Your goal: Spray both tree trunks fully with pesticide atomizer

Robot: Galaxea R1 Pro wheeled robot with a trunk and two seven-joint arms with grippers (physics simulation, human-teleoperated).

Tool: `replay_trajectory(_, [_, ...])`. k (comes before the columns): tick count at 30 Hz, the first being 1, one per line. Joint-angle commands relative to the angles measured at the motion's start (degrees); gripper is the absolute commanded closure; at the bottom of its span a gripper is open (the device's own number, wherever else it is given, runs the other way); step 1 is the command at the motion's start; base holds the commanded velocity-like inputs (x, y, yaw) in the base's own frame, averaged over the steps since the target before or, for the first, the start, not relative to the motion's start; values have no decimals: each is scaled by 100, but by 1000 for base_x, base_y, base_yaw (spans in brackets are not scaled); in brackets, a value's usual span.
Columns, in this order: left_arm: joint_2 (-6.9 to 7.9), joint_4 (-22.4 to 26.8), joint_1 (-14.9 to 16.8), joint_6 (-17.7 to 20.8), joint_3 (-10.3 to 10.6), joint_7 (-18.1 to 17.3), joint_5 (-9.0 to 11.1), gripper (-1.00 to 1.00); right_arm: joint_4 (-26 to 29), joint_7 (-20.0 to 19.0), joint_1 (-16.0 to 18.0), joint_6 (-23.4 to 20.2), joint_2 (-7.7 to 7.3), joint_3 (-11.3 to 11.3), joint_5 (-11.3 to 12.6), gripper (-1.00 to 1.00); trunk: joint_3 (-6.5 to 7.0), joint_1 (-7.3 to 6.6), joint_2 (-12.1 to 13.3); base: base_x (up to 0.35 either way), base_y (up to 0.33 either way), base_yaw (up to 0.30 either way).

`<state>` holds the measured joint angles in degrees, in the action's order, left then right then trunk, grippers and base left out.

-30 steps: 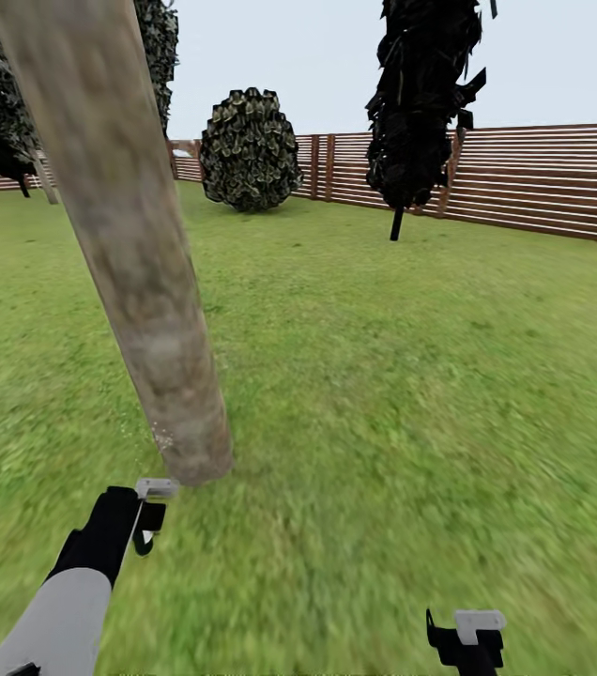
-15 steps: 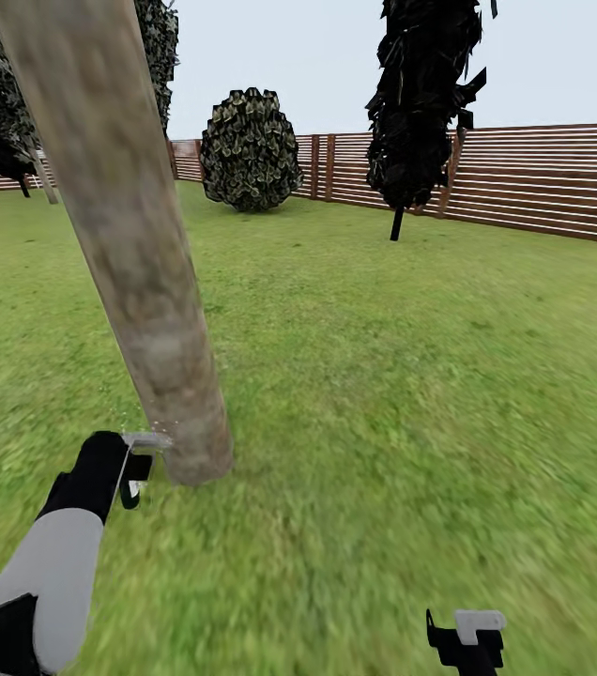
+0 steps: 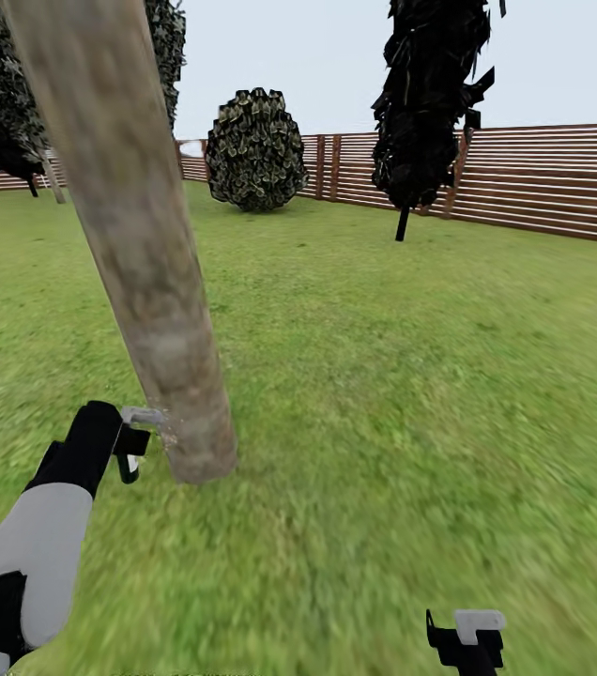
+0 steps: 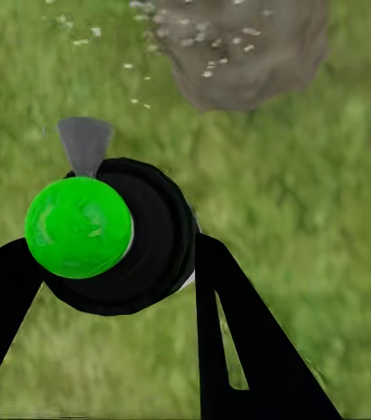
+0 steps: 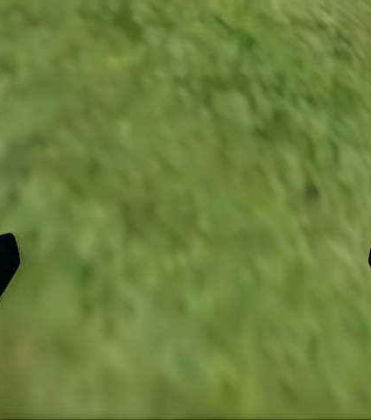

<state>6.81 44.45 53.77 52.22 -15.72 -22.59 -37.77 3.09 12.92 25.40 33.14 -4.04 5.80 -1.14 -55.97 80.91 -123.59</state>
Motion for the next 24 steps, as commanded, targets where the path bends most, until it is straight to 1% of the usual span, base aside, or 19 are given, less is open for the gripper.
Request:
replay_trajectory(1, [68,25,-3,13,-2,-6,43,100,-1,1,0,0,0,1,0,-100,0,0,0,0,0,259])
replay_trajectory(3, [122,42,-29,16,15,-3,42,100,-1,4,0,0,2,1,0,-100,0,0,0,0,0,266])
replay_trajectory(7, [127,64,-27,16,25,0,39,100,-6,14,0,2,19,8,-2,-100,0,0,0,0,0,86])
replay_trajectory(8, [131,67,-23,16,27,0,38,100,-14,12,0,1,35,8,-2,-100,0,0,0,6,-8,14])
replay_trajectory(9, [133,69,-20,16,28,0,36,100,-53,14,0,1,85,7,-1,-100,0,0,0,42,-63,9])
replay_trajectory(10, [135,71,-15,14,28,5,35,100,-116,13,0,-3,175,3,-6,-100,0,0,0,108,-162,4])
replay_trajectory(11, [136,72,-10,16,29,8,34,100,-145,6,-16,-12,222,2,-8,-100,0,0,0,133,-205,1])
replay_trajectory(12, [136,72,-9,16,31,8,34,100,-150,6,-53,-14,233,1,-8,-100,0,0,0,126,-223,1])
replay_trajectory(14, [136,80,-12,10,33,9,34,100,-159,4,-229,-17,250,1,-9,-100,0,0,0,46,-255,0])
replay_trajectory(16, [136,81,-15,8,34,12,34,100,-160,1,-333,-17,253,1,-9,-100,0,0,0,-96,-270,0])
replay_trajectory(20, [148,81,-34,8,34,17,33,100,-160,0,-375,-18,254,0,-9,-100,0,0,0,-170,-257,0])
replay_trajectory(24, [125,81,-16,8,33,18,33,100,-160,0,-378,-18,254,0,-9,-100,0,0,0,-206,-238,0])
